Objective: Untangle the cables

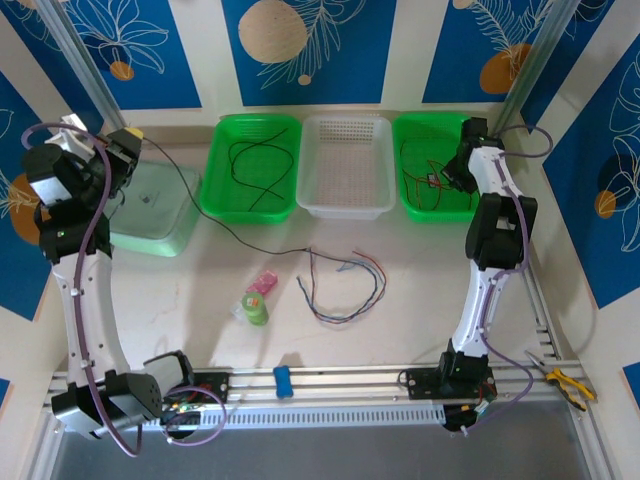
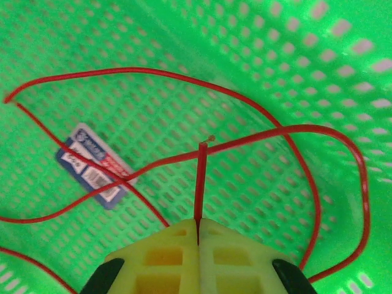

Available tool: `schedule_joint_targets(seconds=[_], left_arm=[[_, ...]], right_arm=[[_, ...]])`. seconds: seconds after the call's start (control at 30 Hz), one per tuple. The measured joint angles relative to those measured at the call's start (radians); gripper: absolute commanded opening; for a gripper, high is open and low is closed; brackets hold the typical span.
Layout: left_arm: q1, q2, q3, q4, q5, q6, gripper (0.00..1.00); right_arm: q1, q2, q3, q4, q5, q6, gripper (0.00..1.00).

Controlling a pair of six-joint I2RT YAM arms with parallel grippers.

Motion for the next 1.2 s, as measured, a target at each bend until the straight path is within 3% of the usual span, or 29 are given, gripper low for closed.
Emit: schedule_joint_targets(seconds=[0.1, 0.2, 0.57, 0.77, 0.9, 1.2], left_arm=[[0.000, 0.000, 0.011, 0.000, 0.000, 0.000, 0.00], [0.000, 0.008, 0.041, -0.016, 0.000, 0.003, 0.00], [0.000, 0.099, 0.211, 0.036, 0.011, -0.037, 0.00], [0.000, 0.189, 0.376, 0.065, 0.023, -0.082, 0.00], [0.000, 0.253, 0.462, 0.138, 0.023, -0.148, 0.00], [-0.048, 0.340, 0.512, 0.254, 0.021, -0.257, 0.00]], right_arm=[[-0.009, 0.000, -0.005, -0.012, 0.003, 0.012, 0.01], [-0.021, 0.000, -0.016, -0.013, 0.010, 0.036, 0.11], [-0.060, -0.010, -0.030, 0.018, -0.067, 0.022, 0.68], [-0.063, -0.069, -0.084, 0.053, -0.135, -0.003, 0.76], [-0.091, -0.191, -0.177, 0.111, -0.227, 0.016, 0.97], [-0.105, -0.416, -0.224, 0.172, -0.411, -0.005, 0.97]])
